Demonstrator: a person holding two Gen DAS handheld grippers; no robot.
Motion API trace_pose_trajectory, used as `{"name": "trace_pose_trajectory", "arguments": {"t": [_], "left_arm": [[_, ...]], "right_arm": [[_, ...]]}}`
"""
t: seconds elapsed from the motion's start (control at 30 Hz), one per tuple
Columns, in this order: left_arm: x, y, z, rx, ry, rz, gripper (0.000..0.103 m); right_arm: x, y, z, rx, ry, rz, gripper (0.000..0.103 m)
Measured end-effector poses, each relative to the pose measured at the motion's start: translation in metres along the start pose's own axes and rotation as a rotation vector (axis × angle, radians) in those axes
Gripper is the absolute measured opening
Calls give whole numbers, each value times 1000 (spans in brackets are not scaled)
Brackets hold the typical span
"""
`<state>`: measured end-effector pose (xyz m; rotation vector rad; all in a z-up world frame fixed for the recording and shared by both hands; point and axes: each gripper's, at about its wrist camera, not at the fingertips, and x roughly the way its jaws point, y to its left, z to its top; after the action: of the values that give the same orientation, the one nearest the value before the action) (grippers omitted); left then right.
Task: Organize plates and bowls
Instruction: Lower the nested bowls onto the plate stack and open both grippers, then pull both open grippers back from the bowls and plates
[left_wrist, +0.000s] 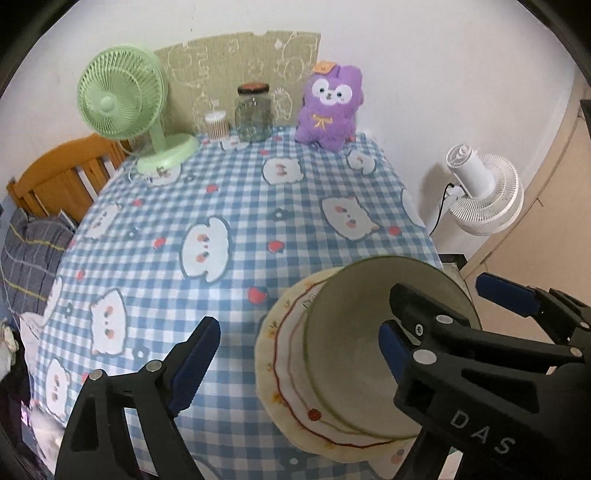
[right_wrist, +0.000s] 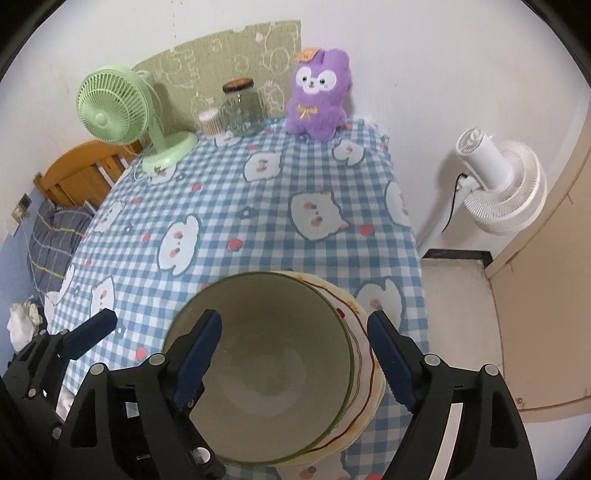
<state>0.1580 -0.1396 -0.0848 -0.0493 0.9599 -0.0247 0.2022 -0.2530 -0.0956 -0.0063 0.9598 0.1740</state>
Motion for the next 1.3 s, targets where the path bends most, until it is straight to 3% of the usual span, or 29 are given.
{"name": "trace_pose_trajectory", "arguments": {"t": [0.37,0.73,1.03,1.3], "left_arm": [[-42,46,-7,21,-84,31,93],[-80,112,-28,30,-149,39,94],[-96,157,-52,56,-199,45,94],[-103,176,-66,76,-229,40,94]], "right_arm": [[-48,39,-9,19,-103,-22,85],[-81,92,-38,69,-177,-74,86],[-96,130,-67,87,-244,-103,86],[-100,151,-90,74,-247,-125,86]]}}
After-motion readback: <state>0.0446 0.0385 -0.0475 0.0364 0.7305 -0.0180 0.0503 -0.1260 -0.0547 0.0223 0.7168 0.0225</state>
